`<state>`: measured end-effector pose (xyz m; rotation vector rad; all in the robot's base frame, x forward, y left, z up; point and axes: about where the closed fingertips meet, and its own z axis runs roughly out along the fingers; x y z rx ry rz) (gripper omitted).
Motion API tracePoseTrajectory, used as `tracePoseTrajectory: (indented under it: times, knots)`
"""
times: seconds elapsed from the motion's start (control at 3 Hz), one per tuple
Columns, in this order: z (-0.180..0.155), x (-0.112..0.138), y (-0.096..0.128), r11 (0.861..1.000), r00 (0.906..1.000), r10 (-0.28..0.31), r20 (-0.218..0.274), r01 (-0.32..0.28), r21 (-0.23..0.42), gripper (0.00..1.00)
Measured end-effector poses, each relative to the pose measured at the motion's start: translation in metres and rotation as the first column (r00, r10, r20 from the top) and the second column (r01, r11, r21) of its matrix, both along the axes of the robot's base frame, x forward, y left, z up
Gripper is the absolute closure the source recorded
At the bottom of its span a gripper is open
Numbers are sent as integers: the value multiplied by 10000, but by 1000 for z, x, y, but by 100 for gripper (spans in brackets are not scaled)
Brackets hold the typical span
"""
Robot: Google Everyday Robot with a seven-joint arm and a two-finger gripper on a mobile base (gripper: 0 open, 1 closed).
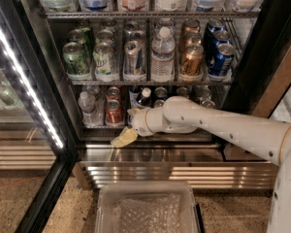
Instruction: Pick coke can from bottom shelf of fridge
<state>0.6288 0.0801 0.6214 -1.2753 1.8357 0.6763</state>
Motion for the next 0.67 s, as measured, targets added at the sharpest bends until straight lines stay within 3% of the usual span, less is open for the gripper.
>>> tracePoseTrajectory:
  times: [0.67]
  knots:
    - [-8,23,22,9988,9984,67,561,-39,-492,13]
